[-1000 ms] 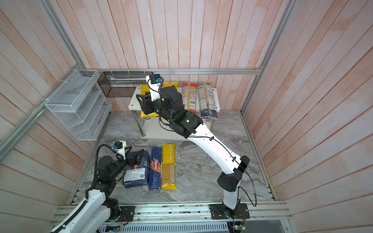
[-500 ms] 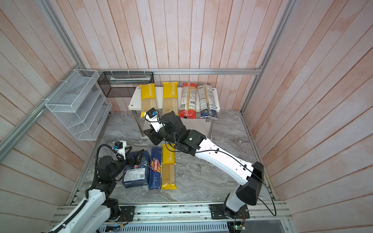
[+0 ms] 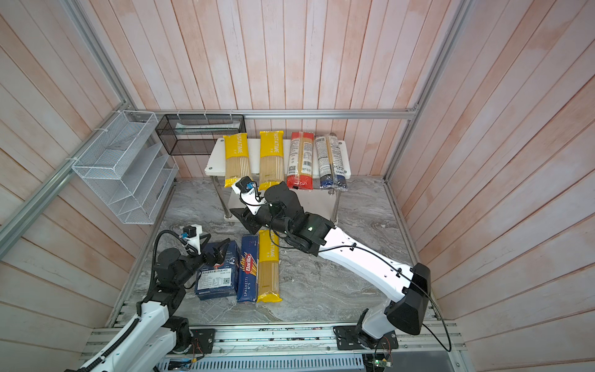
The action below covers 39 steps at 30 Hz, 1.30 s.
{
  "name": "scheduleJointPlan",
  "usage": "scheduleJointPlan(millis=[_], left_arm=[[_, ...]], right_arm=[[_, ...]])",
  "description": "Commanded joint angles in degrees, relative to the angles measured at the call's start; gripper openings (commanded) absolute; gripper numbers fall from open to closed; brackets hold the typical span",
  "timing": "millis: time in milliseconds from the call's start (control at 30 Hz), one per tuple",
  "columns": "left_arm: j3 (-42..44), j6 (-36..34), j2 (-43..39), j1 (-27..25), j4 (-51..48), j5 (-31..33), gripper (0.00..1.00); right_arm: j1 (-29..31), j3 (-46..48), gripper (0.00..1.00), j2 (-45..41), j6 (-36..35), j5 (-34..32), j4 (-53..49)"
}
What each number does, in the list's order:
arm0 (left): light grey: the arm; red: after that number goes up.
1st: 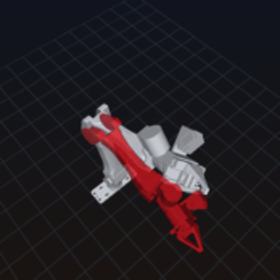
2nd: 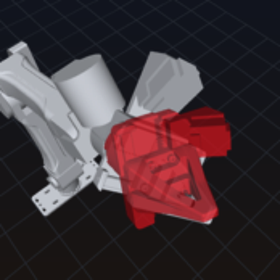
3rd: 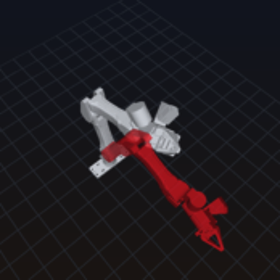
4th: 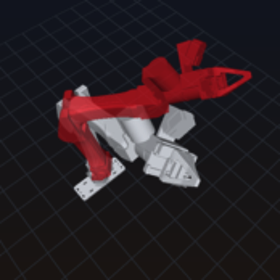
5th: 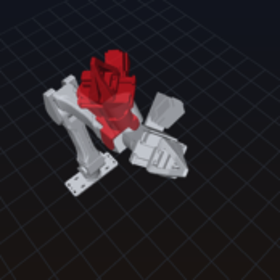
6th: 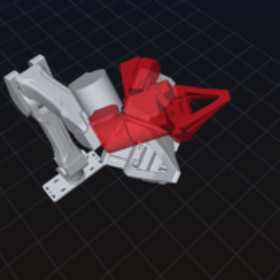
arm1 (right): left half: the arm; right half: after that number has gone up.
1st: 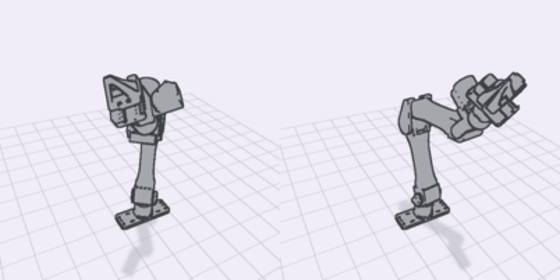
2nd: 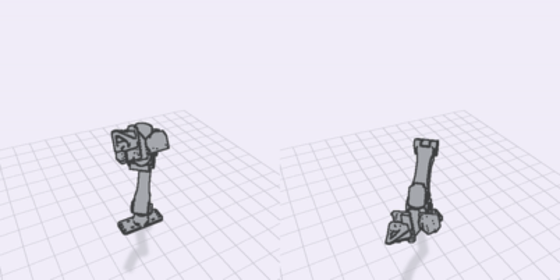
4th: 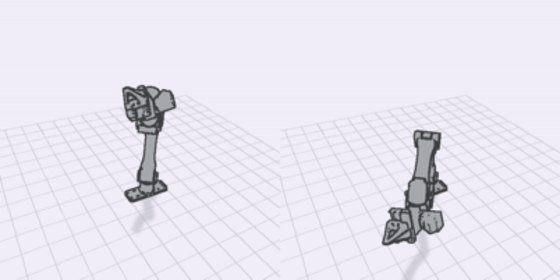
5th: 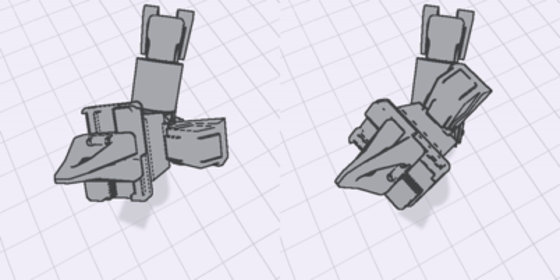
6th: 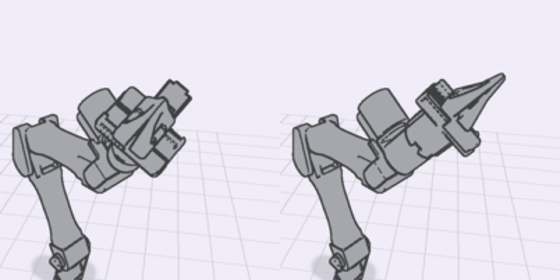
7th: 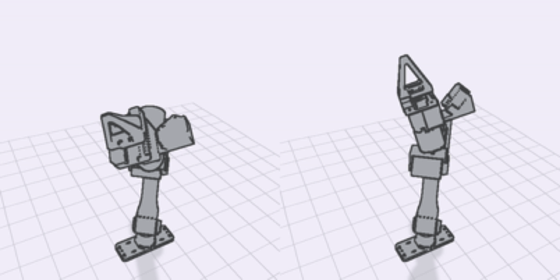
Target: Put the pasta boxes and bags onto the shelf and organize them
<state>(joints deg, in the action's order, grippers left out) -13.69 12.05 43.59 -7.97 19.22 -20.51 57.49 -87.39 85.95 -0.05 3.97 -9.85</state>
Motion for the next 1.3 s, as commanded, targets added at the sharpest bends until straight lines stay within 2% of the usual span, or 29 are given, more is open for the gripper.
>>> scheduleJointPlan(millis=[0,1267], left_arm=[[0.30,-0.10,-0.52,0.23,0.29,-0.02,1.00],[0.99,0.08,-2.18,0.20,0.13,0.58,1.00]], right_arm=[[-0.02,-2.20,0.44,1.61,-1.31,0.09,1.40],[-2.46,-20.52,0.44,18.15,-2.88,4.18,-1.79]])
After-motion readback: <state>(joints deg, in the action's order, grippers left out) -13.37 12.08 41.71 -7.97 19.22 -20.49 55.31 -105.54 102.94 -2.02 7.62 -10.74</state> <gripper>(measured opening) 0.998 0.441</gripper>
